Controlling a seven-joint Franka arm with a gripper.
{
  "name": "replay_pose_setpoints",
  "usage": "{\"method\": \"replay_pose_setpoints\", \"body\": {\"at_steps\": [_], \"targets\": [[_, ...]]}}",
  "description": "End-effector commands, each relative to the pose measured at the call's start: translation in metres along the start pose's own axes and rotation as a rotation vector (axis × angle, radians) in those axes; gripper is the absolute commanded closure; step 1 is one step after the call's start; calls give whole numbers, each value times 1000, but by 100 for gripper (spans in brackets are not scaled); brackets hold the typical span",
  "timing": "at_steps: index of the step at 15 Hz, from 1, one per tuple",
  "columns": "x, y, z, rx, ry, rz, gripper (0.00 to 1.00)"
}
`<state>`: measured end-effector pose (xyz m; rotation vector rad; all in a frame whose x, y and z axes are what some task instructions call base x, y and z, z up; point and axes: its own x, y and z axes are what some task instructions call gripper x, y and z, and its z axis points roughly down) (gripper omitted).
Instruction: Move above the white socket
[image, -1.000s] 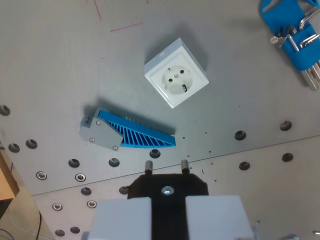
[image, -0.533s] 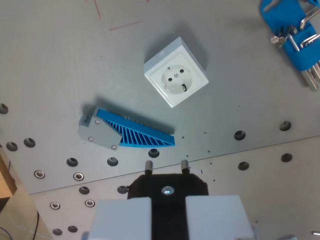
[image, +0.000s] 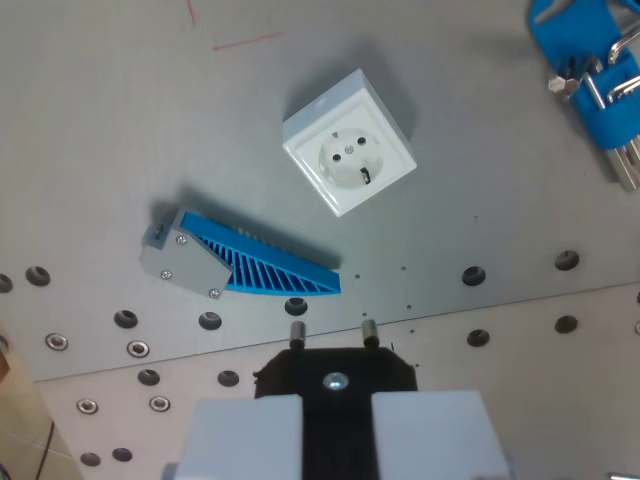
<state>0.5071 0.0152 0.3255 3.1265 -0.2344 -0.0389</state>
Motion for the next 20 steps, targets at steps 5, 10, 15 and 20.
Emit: {"method": "replay_pose_setpoints", "body": {"at_steps": [5, 10, 15, 20], "targets": [[-6, 6, 32, 17, 87, -177, 100], [-8, 9, 57, 9, 76, -262, 100], [-11, 11, 81, 4, 72, -341, 100], [-14, 13, 106, -2, 71, -420, 100]]}}
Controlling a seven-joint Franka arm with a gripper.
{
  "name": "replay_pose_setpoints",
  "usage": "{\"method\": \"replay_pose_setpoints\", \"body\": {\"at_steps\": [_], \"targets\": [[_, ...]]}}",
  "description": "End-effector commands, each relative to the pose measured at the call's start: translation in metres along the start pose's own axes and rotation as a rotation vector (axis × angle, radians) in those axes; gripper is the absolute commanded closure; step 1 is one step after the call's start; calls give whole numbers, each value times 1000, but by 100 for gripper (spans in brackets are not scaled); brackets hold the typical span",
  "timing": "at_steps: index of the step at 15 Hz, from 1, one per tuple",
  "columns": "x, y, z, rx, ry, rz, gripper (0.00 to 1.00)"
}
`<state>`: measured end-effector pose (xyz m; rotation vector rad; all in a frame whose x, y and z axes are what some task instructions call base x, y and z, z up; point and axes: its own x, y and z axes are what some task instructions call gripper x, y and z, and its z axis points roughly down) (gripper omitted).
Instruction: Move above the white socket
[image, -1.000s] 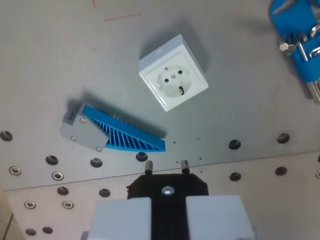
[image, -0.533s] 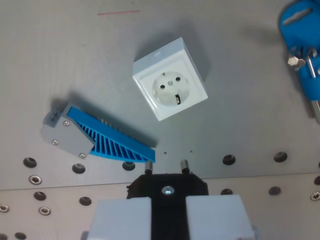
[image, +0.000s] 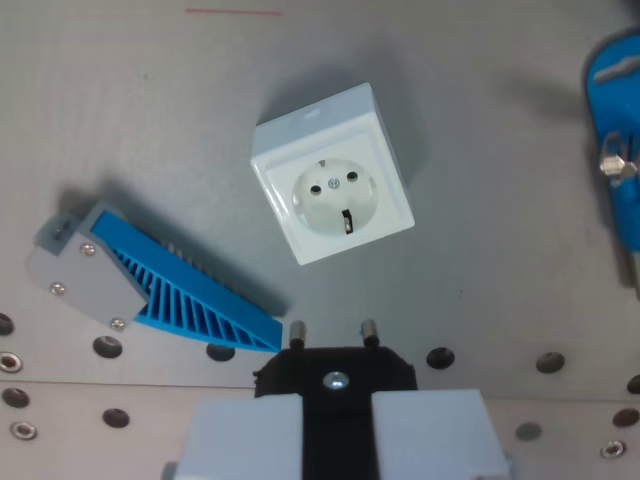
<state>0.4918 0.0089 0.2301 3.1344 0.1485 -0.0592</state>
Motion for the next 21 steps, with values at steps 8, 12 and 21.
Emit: {"method": "replay_pose_setpoints", "body": {"at_steps": [8, 12, 21], "targets": [[-9, 6, 51, -19, 80, -268, 100], [-12, 7, 72, -21, 79, -302, 100], [-17, 7, 106, -25, 87, -329, 100]]}}
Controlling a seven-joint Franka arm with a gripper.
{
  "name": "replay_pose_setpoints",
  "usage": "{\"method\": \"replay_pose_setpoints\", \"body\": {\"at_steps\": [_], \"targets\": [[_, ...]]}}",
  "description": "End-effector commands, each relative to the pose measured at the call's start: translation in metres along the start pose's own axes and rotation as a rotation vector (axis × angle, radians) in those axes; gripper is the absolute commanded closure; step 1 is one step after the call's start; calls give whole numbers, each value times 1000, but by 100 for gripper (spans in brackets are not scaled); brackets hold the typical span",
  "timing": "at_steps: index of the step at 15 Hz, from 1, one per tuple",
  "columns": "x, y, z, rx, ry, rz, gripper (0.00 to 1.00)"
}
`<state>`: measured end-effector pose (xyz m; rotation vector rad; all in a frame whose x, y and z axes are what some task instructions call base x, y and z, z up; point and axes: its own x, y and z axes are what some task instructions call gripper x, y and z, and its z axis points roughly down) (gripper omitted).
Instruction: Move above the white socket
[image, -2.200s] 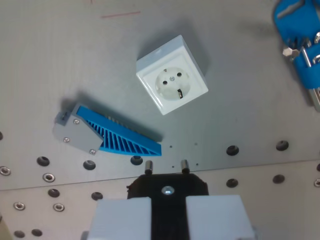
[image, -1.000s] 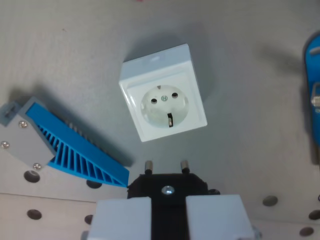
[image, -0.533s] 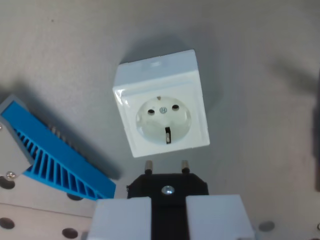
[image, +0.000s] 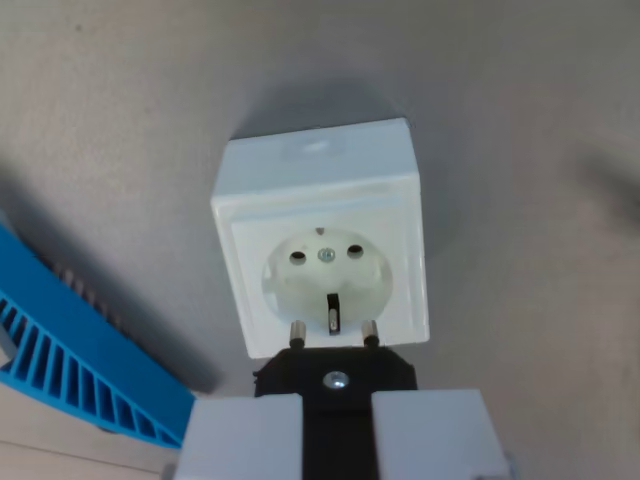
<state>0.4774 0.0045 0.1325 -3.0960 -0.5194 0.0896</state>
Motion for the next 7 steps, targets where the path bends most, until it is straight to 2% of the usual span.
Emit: {"method": "replay_pose_setpoints", "body": {"at_steps": [1, 7], "targets": [[-8, 3, 10, -39, 102, -88, 100], [-11, 2, 19, -43, 106, -74, 100]]}}
